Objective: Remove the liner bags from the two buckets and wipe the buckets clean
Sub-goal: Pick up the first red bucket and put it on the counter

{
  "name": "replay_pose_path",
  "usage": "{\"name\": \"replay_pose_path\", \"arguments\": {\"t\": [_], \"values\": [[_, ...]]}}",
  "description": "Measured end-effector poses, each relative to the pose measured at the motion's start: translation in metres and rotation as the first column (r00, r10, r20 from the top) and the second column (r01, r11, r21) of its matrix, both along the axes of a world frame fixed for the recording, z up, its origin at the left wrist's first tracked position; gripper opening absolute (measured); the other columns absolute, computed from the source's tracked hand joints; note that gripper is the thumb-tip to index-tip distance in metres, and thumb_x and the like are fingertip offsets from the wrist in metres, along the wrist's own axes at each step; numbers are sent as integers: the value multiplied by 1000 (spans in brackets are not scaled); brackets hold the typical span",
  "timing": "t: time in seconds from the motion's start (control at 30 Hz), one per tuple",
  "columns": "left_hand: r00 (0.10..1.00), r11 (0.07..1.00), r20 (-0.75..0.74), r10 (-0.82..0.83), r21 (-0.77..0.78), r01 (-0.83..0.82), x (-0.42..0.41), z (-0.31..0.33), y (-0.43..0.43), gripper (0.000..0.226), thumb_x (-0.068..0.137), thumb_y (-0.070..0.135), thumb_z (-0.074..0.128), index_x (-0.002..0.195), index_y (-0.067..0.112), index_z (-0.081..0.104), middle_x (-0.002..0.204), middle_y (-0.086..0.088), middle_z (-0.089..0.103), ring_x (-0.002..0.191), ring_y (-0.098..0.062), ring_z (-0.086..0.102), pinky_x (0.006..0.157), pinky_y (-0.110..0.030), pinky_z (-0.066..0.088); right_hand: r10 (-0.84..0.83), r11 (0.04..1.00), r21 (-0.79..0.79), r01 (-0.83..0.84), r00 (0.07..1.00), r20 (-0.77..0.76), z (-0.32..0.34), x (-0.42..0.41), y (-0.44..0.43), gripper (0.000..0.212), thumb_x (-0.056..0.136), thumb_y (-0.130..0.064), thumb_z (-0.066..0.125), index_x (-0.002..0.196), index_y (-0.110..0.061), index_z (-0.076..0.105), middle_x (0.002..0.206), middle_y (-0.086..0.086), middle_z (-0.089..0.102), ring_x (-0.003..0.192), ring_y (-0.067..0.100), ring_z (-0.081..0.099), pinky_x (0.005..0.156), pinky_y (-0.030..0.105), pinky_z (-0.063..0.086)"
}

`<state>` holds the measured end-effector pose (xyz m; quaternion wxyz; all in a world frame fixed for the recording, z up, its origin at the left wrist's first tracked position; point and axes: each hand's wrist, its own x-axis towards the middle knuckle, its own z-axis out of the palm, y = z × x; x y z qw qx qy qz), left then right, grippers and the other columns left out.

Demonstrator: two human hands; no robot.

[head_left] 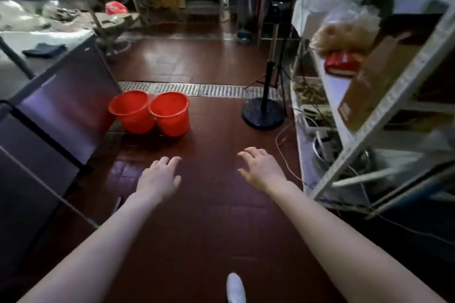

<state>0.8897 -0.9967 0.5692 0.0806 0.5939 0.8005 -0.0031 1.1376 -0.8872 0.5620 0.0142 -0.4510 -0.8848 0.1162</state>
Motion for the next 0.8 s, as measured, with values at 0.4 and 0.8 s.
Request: {"name": "replay_pose_path", "arguments": {"t": [0.4,0.8], "values": [[952,957,94,290,-10,-291,-188,-1,164,52,93,32,52,143,24,40,128,-9,52,121,-31,50,95,-45,46,218,976,12,-219,974,52,9,-207,237,54,95,-45,50,144,-24,39,144,0,40,128,25,41,102,38,41],[851,900,294,435,-103,-424,-389,-63,360,51,93,31,54,142,27,39,128,-7,52,122,-28,51,98,-40,44,213,973,-119,-198,969,128,-46,-405,464,50,94,-44,52,140,-28,42,140,-1,43,122,25,44,96,38,44]]}}
